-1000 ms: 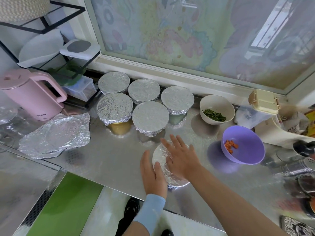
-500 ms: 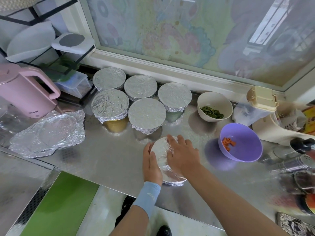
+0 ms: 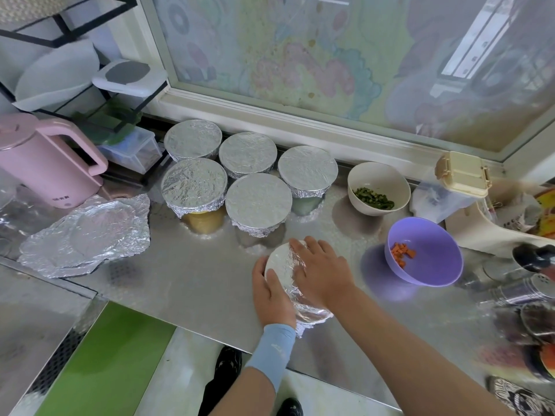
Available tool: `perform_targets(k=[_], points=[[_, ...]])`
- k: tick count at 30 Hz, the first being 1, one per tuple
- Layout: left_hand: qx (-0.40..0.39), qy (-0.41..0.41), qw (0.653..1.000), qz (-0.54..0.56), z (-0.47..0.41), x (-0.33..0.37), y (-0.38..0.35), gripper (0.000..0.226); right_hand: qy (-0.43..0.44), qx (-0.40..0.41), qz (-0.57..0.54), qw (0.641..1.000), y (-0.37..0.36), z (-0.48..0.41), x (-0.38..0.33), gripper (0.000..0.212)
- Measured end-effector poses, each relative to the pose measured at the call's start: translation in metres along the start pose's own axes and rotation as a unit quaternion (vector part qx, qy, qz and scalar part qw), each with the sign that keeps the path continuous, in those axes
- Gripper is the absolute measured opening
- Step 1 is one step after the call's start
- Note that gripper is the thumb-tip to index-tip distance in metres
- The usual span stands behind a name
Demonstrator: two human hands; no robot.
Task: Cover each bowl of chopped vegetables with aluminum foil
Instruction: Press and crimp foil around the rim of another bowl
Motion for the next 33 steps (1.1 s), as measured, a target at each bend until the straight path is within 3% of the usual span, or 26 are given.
perform_targets(k=[4, 7, 10, 12, 15, 20, 26, 29, 33], points=[[-0.033, 0.018, 0.999, 0.027, -0.012, 0.004, -0.006, 0.033, -0.037, 0.005, -0.013, 0.999, 0.000, 0.000, 0.003, 0.062], [-0.064, -0.010, 0.997, -0.043, -0.022, 0.010, -0.007, 0.036, -0.060, 0.006, -0.013, 0.998, 0.001, 0.001, 0.006, 0.062], [-0.009, -0.094, 0.990, -0.104, -0.020, 0.020, 0.006, 0.050, -0.070, 0.005, -0.015, 0.997, -0.001, 0.001, 0.007, 0.063], [0.038, -0.105, 0.988, -0.109, 0.000, 0.020, 0.019, 0.054, -0.078, -0.005, -0.059, 0.995, -0.003, 0.002, 0.007, 0.065], [0.021, -0.067, 0.993, -0.098, 0.032, 0.007, 0.027, 0.055, -0.097, -0.001, -0.110, 0.989, -0.005, 0.006, 0.015, 0.072], [0.029, 0.099, 0.995, -0.008, 0.038, -0.001, 0.012, 0.042, -0.169, 0.034, -0.245, 0.954, -0.016, 0.022, 0.032, 0.068], [0.047, 0.103, 0.994, -0.004, 0.019, -0.005, -0.001, 0.034, -0.190, 0.079, -0.290, 0.934, -0.026, 0.031, 0.032, 0.066], [0.016, 0.061, 0.996, -0.070, 0.015, -0.003, 0.007, 0.039, -0.229, 0.143, -0.329, 0.905, -0.024, 0.044, 0.035, 0.065], [-0.081, -0.079, 0.982, -0.154, -0.004, 0.010, 0.016, 0.054, -0.341, 0.255, -0.388, 0.817, -0.030, 0.091, 0.017, 0.057]])
Point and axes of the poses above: each hand's wrist, its own z-axis away from the middle knuckle, its own y-axis out of the back of the hand, x = y × z, the point moved 4 cm from there along -z, towards the middle knuckle, and after that the axes turned 10 degrees about x, right-handed, at the moved point
